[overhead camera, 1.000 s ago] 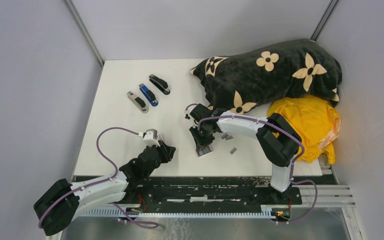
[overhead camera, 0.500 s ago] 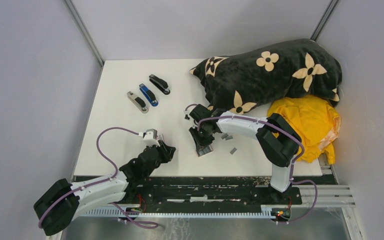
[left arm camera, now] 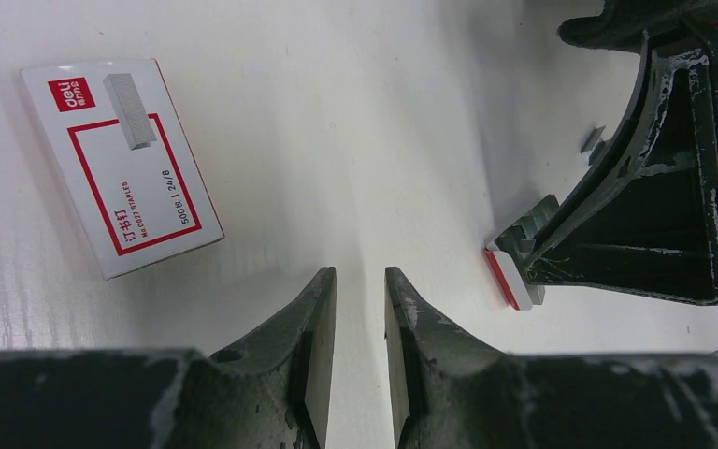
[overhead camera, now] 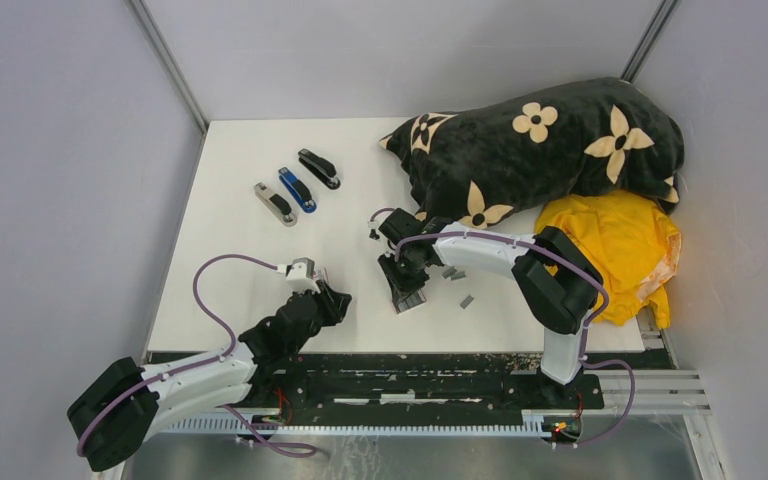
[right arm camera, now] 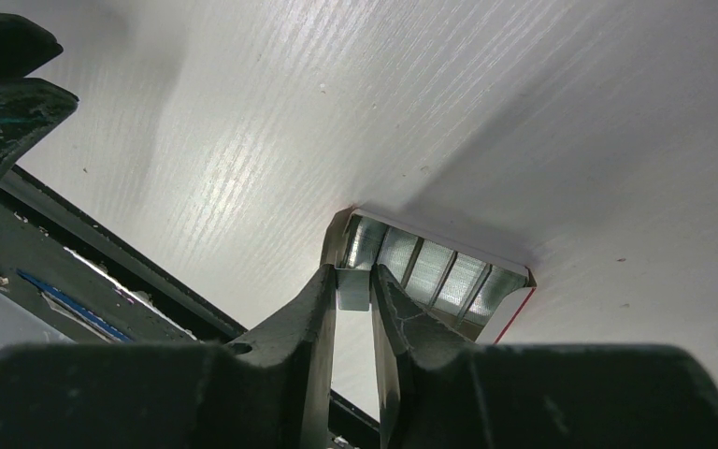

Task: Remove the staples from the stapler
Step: Place the staple in the staple box.

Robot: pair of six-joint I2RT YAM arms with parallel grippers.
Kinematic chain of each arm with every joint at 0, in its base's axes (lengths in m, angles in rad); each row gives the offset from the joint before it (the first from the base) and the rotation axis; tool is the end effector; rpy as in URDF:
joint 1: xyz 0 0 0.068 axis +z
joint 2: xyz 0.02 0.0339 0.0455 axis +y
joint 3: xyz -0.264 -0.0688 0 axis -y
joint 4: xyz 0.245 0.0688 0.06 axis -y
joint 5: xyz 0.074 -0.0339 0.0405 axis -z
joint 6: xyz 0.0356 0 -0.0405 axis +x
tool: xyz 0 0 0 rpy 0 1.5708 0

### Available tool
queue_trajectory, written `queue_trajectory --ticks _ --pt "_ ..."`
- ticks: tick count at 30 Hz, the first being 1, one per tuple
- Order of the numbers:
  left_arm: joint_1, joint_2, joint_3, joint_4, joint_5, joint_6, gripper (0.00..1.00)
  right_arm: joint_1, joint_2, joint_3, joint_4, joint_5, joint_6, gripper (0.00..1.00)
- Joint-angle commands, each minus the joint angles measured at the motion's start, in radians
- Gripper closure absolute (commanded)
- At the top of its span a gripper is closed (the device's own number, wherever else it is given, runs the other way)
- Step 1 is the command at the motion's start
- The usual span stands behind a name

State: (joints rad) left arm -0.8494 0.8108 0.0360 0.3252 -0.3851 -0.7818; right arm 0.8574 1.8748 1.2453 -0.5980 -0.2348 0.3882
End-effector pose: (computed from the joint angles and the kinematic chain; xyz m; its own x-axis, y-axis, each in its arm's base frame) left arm 0.1101 -0.1049 0.1298 -0.5366 -0.3786 -0.7541 0.1330 0.8446 -0.5187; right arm 0.2352 0.2844 0.1674 -0.8681 -0.4405 -0.2286 -0.4949 0.8038 0.3302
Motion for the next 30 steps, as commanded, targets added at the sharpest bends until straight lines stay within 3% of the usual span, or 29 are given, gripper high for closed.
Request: queue_trajectory --ticks 1,22,30 --pt "-0.002 -0.006 -0.002 0.049 -0.028 0.035 0.67 0.006 -0.005 0.003 0.024 0.0 0.0 0.75" --pt "-0.002 -0.013 -0.004 0.048 -0.028 0.033 0.67 0.006 -0.017 0.001 0.02 0.003 -0.011 0.73" --pt "-0.002 -0.04 -0.013 0.039 -0.028 0.033 0.68 0.002 -0.146 0.017 -0.002 -0.033 -0.233 0.72"
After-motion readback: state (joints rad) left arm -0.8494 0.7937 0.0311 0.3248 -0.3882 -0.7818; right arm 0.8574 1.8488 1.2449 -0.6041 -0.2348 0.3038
